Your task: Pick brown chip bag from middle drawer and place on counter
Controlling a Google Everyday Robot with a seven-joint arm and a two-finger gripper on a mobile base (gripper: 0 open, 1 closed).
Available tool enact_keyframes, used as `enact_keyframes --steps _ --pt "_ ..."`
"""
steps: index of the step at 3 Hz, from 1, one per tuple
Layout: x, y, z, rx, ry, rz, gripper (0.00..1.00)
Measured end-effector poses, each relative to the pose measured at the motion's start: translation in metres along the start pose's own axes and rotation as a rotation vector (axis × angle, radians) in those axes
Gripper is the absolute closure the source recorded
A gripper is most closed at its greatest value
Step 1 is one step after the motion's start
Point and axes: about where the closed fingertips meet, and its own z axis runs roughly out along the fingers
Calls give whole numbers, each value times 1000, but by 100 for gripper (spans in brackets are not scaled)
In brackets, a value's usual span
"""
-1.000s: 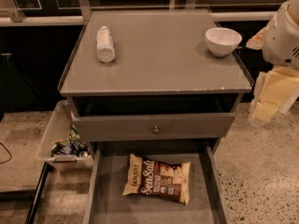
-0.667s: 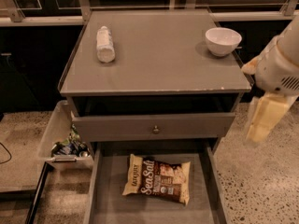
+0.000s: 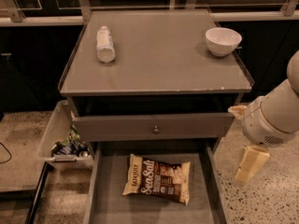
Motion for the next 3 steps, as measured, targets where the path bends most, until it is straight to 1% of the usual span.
enact_keyframes --steps 1,2,3 --pt "0 0 0 -1 0 0 0" --pt "5 9 36 -68 -29 37 0" --pt "11 23 92 -136 -69 79 0"
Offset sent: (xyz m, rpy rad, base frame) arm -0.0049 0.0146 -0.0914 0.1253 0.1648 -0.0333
